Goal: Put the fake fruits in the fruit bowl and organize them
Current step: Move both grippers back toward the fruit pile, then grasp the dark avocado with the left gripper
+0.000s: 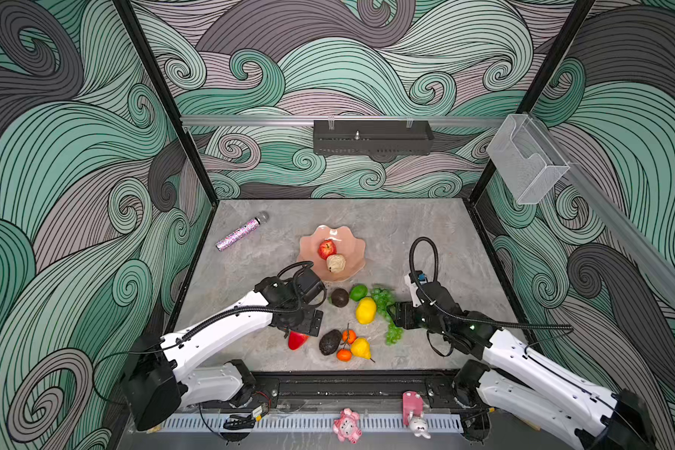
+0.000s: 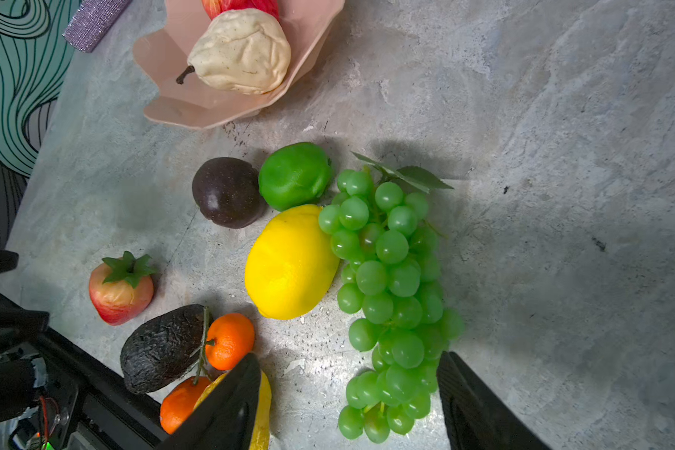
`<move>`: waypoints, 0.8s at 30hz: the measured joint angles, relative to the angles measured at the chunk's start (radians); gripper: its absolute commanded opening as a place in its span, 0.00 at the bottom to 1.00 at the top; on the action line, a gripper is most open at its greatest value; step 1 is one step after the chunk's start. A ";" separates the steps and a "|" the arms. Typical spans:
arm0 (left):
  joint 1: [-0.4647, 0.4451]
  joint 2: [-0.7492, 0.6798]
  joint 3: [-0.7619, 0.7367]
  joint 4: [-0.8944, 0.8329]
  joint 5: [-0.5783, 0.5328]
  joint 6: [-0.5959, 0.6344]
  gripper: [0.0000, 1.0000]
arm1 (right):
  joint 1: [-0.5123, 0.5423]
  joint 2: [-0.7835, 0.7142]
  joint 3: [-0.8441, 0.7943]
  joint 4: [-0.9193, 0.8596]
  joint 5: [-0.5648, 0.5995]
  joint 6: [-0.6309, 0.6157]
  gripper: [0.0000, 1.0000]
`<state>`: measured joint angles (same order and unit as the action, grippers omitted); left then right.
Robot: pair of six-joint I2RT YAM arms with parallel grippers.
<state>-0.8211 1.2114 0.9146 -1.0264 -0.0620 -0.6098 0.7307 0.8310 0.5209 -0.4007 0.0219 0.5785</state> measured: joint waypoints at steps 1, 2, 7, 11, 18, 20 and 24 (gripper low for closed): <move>0.000 0.000 -0.001 -0.008 0.006 -0.012 0.99 | -0.001 -0.003 0.000 0.009 -0.001 0.006 0.75; 0.000 0.001 -0.001 -0.011 0.011 -0.021 0.99 | -0.001 -0.006 0.000 0.018 -0.002 0.009 0.76; -0.003 0.020 -0.001 -0.010 0.037 -0.055 0.99 | -0.002 -0.028 0.000 0.048 -0.003 0.010 0.77; -0.022 0.020 -0.001 0.002 0.060 -0.068 0.97 | -0.004 -0.046 -0.004 0.049 -0.003 0.010 0.77; -0.099 0.054 0.017 0.034 0.111 -0.071 0.91 | -0.006 -0.079 -0.047 0.053 -0.003 0.027 0.77; -0.120 0.084 0.034 0.047 0.127 -0.071 0.88 | -0.006 -0.082 -0.054 0.052 -0.003 0.032 0.77; -0.153 0.156 0.060 0.079 0.159 -0.071 0.83 | -0.006 -0.087 -0.056 0.053 -0.003 0.032 0.77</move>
<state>-0.9737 1.3674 0.9741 -0.9474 0.0975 -0.6811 0.7242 0.7441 0.4648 -0.3473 0.0189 0.6109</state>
